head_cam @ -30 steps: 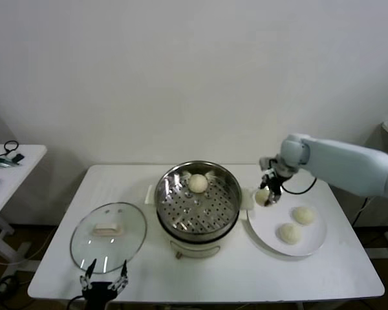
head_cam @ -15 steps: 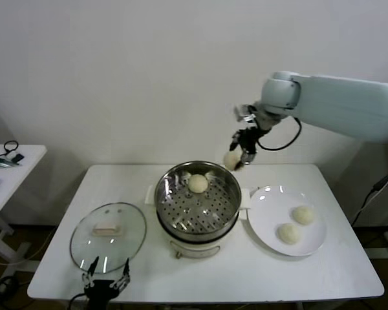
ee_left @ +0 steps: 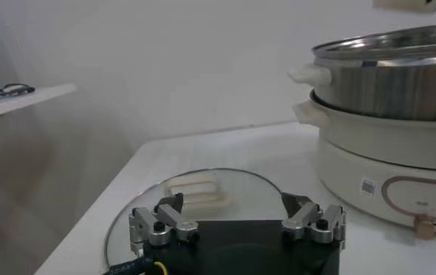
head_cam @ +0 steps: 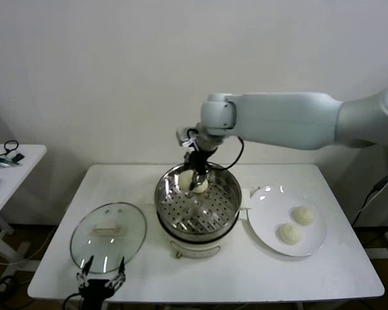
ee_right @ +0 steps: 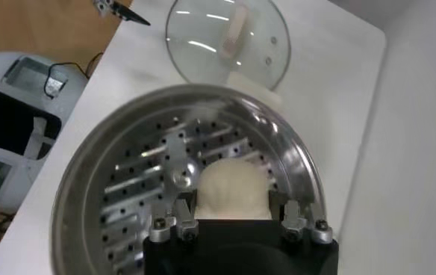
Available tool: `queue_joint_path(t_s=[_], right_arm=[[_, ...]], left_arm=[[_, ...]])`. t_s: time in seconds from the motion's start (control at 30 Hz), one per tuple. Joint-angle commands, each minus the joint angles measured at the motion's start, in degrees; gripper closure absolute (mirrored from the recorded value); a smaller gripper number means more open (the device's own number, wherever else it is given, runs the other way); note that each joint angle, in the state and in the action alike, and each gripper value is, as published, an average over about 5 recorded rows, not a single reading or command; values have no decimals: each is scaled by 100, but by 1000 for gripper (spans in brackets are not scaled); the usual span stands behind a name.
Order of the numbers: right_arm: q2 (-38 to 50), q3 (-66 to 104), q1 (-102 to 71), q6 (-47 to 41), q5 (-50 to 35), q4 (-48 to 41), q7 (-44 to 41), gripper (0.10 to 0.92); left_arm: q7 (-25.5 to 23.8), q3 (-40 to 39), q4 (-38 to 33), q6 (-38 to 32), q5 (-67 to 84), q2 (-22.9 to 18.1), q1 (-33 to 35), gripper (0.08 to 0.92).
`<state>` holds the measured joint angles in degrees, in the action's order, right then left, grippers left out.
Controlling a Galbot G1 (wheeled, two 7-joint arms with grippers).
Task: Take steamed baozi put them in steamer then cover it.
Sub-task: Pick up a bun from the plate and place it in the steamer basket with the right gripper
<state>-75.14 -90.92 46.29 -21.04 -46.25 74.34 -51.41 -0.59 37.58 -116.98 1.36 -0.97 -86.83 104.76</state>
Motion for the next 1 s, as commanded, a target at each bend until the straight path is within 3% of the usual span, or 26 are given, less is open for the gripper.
queue_joint_path(t_s=[0.03,0.67,0.9,1.0], right_arm=[[-728,28,-745,-192,226,-364,276,389],[-909,42,-1150,-153,763,-978,334,385],[-463,135,-592,56,723,-556,156,236],[6,43,-61,181,550,-149,-27,208]], left_arm=[[2,5,-22,-7,2,-11,2,177],[5,2,6,-7,13,-20,-35,177],[7,-17,2,-7,-5,-16,-41,177],[12,-27,5,-12,-26,-16,-35,177]])
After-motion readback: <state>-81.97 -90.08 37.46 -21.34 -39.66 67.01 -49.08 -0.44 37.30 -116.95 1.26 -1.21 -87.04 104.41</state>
